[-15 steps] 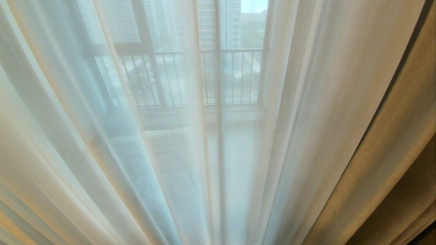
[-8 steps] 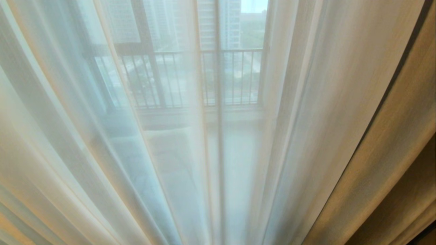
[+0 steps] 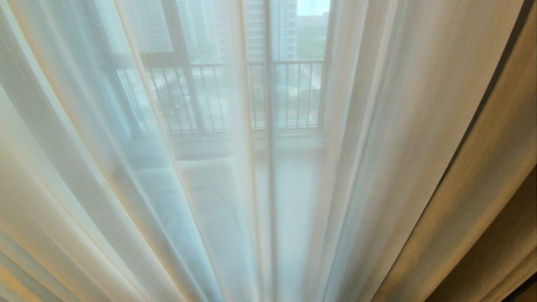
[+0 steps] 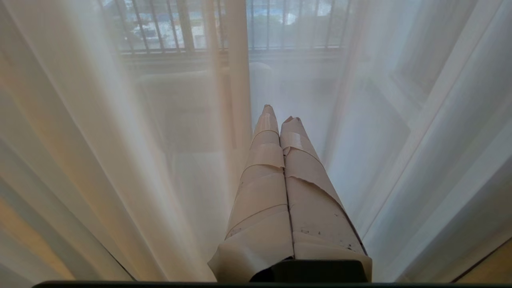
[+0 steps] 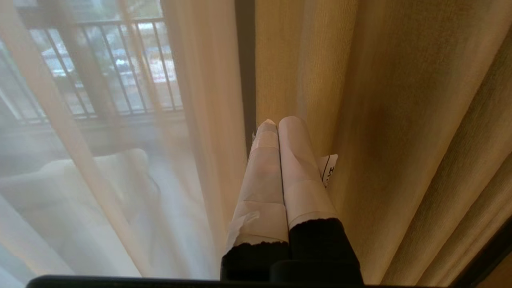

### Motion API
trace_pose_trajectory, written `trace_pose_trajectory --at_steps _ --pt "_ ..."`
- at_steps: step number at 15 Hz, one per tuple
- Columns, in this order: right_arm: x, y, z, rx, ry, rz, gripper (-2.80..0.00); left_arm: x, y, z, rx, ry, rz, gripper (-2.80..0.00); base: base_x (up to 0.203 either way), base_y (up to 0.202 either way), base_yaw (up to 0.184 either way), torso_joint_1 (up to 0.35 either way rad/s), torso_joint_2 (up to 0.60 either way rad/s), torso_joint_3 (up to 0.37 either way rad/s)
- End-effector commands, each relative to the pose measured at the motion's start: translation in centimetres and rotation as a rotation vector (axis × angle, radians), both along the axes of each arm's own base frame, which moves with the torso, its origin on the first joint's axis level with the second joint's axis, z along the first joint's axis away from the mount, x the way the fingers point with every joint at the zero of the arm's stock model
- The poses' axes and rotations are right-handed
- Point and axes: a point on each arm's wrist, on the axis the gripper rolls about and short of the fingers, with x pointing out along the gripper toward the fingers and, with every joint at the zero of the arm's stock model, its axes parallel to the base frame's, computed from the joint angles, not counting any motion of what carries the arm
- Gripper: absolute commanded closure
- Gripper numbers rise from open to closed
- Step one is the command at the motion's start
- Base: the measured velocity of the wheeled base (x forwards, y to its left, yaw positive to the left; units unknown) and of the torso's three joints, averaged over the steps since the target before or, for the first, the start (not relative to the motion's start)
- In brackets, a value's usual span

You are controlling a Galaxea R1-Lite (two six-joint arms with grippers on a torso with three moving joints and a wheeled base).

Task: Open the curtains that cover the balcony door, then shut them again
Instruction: Close the outer curtains on both sides

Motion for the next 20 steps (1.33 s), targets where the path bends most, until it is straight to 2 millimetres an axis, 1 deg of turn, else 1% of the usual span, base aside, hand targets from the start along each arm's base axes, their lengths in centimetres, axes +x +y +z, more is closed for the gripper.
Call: trace_pose_trajectory --at_steps 1,2,8,11,15,17,20 --pt "1.1 -0.2 -0.2 0.007 0.037 -0.001 0.00 0.0 0.0 0.0 0.000 -0.001 0.001 0.00 0.000 0.000 0.000 0.000 0.00 0.000" --pt "1.1 -0.2 -0.2 0.009 0.039 -0.002 -2.80 0.0 0.0 0.0 0.000 -0.001 0.001 0.00 0.000 0.000 0.000 0.000 0.00 0.000" --pt "1.4 -0.5 -0.5 0.007 0.049 -0.027 -2.80 0.0 0.0 0.0 0.000 -0.001 0.001 0.00 0.000 0.000 0.000 0.000 0.00 0.000" --pt "1.5 -0.5 -1.2 0.006 0.056 -0.028 -2.80 0.0 0.0 0.0 0.000 -0.001 0.001 0.00 0.000 0.000 0.000 0.000 0.00 0.000" --pt "2.1 -0.6 -1.7 -0.019 -0.083 -0.020 -2.80 0.0 0.0 0.0 0.000 -0.001 0.001 0.00 0.000 0.000 0.000 0.000 0.00 0.000" --pt "2.2 -0.7 -2.2 -0.029 -0.106 -0.009 -2.80 0.0 0.0 0.0 0.000 -0.001 0.001 0.00 0.000 0.000 0.000 0.000 0.00 0.000" --pt "2.7 -1.2 -2.8 -0.032 -0.112 -0.052 -2.80 0.0 0.0 0.0 0.000 -0.001 0.001 0.00 0.000 0.000 0.000 0.000 0.00 0.000"
